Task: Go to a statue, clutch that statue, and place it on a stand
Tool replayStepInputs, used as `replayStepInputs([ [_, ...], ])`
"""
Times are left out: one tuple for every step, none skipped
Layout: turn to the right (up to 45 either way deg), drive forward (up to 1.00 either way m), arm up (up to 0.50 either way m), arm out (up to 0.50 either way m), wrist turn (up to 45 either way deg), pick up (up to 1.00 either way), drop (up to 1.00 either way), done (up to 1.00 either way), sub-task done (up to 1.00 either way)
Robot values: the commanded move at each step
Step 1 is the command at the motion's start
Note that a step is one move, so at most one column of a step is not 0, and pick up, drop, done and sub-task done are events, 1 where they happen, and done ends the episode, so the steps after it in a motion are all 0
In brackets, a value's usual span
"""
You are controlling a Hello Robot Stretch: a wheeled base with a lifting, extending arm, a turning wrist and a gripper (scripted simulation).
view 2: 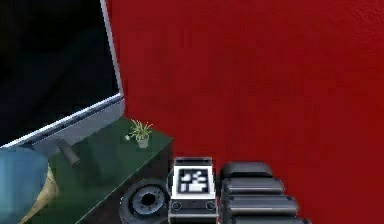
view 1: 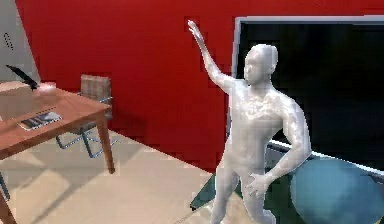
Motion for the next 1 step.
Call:
replayStepInputs([
  [0.0, 0.45, 0.0, 0.0, 0.0, 0.0, 0.0, 0.0, 0.0],
])
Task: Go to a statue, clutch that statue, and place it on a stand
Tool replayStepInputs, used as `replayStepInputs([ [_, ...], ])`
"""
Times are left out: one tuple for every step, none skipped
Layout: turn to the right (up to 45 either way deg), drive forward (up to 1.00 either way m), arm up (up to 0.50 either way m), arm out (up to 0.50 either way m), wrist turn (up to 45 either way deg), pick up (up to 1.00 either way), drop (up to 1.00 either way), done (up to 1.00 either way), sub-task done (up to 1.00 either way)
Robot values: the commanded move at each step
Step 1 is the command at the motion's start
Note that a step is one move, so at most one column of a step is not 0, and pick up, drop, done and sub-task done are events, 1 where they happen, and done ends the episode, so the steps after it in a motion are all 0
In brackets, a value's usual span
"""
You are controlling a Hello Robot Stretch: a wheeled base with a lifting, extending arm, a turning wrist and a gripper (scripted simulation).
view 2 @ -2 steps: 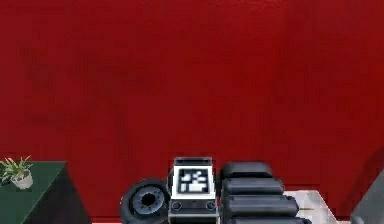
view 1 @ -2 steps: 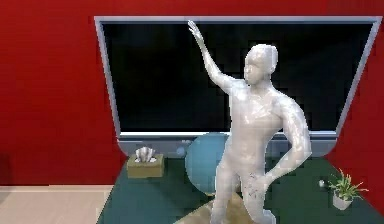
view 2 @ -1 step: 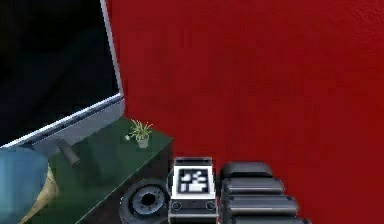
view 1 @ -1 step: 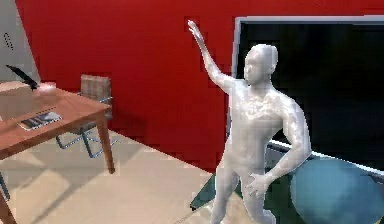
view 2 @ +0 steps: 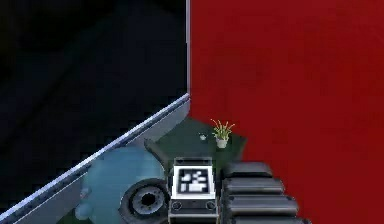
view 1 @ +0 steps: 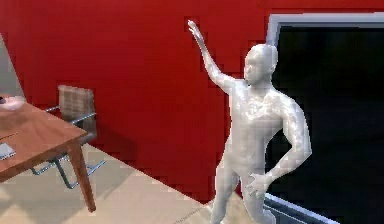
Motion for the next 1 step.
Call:
replayStepInputs([
  [45.0, 0.0, 0.0, 0.0, 0.0, 0.0, 0.0, 0.0, 0.0],
])
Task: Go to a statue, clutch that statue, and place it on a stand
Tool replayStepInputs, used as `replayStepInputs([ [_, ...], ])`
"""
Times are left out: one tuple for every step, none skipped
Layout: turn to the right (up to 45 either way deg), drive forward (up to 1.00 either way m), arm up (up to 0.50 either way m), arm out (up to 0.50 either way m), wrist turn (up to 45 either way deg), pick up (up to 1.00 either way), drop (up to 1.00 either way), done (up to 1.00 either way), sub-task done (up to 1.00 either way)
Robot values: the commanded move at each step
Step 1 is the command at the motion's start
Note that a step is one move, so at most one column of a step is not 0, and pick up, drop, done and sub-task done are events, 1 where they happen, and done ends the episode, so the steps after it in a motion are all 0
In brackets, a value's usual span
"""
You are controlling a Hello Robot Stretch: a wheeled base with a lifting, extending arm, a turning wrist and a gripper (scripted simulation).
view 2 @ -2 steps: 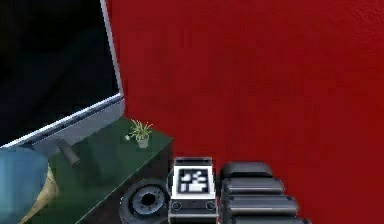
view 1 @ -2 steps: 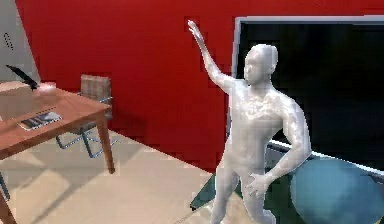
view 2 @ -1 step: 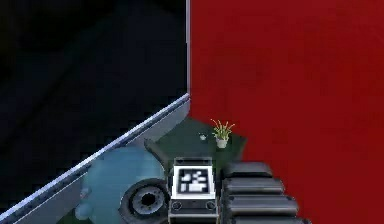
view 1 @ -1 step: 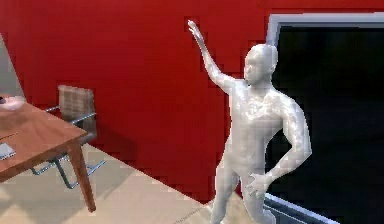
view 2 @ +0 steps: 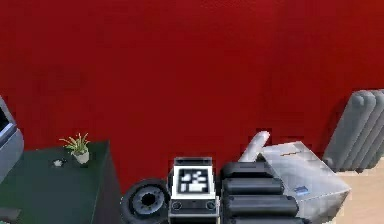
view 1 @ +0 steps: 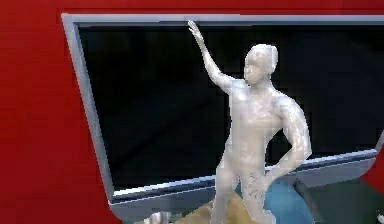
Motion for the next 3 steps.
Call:
replayStepInputs([
  [45.0, 0.0, 0.0, 0.0, 0.0, 0.0, 0.0, 0.0, 0.0],
  [9.0, 0.0, 0.0, 0.0, 0.0, 0.0, 0.0, 0.0, 0.0],
  [-45.0, 0.0, 0.0, 0.0, 0.0, 0.0, 0.0, 0.0, 0.0],
])
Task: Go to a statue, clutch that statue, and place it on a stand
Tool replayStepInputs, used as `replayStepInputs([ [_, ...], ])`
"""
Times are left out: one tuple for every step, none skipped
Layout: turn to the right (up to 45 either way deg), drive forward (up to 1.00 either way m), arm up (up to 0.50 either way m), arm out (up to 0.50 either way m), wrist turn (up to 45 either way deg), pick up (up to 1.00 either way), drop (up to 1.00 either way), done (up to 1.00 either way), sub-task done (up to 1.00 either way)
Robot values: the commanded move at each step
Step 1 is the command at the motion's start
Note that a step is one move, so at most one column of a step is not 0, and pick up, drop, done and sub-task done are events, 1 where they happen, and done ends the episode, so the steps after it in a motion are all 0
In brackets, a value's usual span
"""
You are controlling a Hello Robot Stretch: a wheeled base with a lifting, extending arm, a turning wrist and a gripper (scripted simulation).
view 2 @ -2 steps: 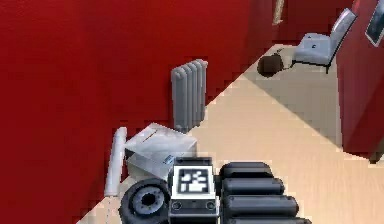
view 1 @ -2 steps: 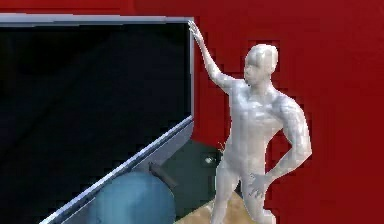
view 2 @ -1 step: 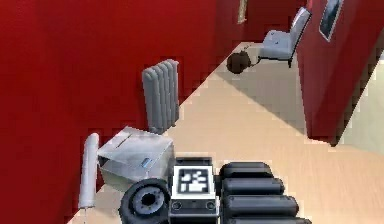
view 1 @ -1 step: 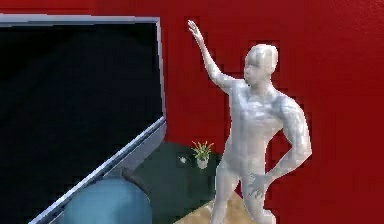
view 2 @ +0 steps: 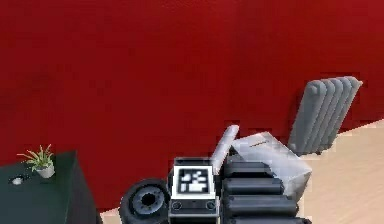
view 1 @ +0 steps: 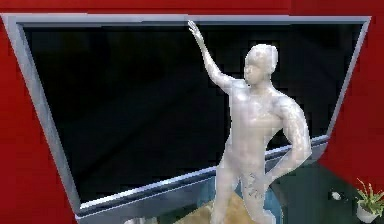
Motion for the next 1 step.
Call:
replayStepInputs([
  [-45.0, 0.0, 0.0, 0.0, 0.0, 0.0, 0.0, 0.0, 0.0],
])
